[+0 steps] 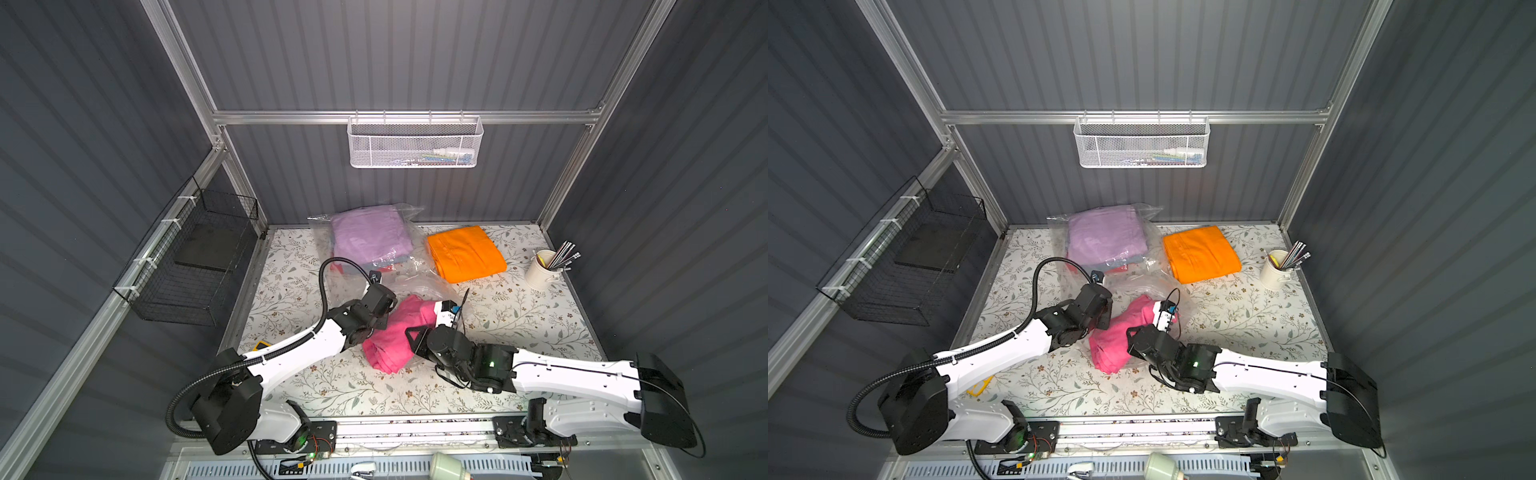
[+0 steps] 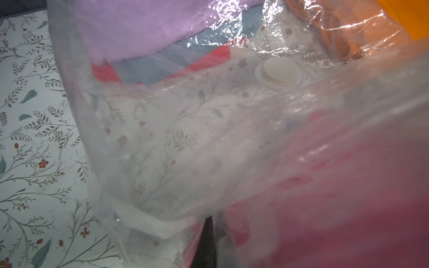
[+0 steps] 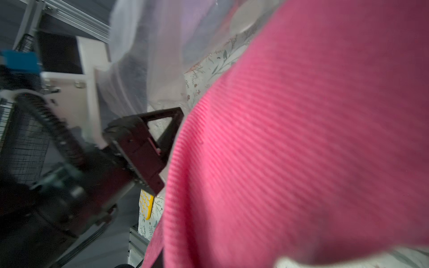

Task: Take the trousers out of the vacuum bag
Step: Take out the trousers from the vacuum bag.

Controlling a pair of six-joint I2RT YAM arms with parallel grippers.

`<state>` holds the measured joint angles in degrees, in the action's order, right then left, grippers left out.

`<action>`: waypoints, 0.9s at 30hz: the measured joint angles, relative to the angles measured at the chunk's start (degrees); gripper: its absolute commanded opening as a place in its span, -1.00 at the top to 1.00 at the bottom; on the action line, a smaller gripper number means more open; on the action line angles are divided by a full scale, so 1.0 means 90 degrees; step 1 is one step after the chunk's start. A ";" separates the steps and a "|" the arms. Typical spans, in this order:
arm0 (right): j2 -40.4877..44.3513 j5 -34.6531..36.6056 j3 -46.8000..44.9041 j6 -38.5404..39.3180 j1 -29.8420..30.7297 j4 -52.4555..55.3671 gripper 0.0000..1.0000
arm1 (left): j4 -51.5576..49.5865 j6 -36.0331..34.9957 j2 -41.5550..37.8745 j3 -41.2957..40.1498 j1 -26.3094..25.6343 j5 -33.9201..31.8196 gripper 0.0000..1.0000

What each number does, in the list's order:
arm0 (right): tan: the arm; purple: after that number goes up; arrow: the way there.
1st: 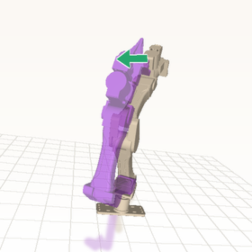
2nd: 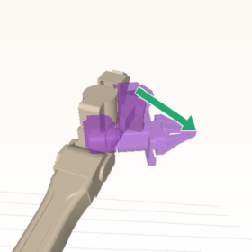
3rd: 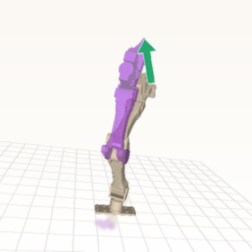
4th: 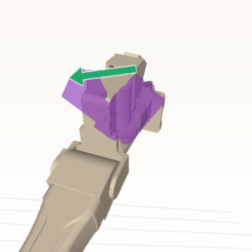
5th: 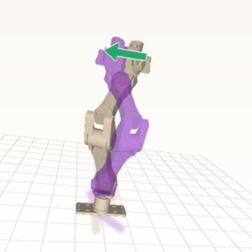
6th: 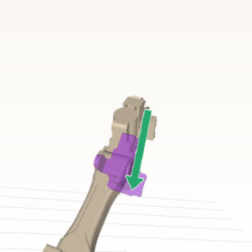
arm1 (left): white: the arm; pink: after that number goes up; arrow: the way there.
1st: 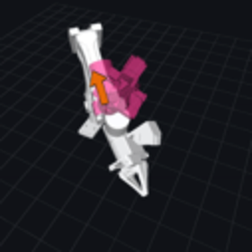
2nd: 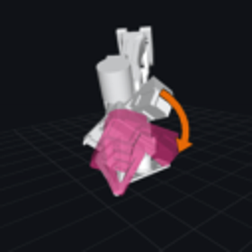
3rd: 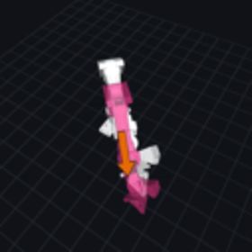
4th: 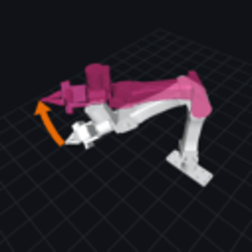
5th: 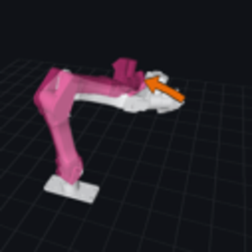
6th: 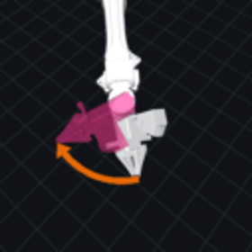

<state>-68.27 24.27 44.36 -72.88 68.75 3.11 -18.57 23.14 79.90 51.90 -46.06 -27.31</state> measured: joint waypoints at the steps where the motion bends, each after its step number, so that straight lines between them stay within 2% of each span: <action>1: 0.0090 0.0005 0.0080 0.0049 0.0005 0.0112 1.00 | 0.0024 0.0000 0.0068 0.0024 0.0000 0.0002 1.00; 7: 0.0719 0.0070 0.0544 0.0352 0.0039 0.0741 1.00 | 0.0131 -0.0029 0.0461 0.0270 0.0000 0.0044 1.00; 15: 0.1117 0.0165 0.1222 0.0748 0.0172 0.1627 1.00 | 0.0223 -0.0095 0.0622 0.0345 0.0000 0.0044 1.00; 27: 0.1617 0.0381 0.3021 0.2200 0.0032 0.2837 1.00 | 0.0578 -0.0129 0.0976 0.0321 0.0000 0.0044 1.00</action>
<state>-53.71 27.70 71.55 -53.08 69.04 28.64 -13.37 21.98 88.68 54.78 -46.06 -26.92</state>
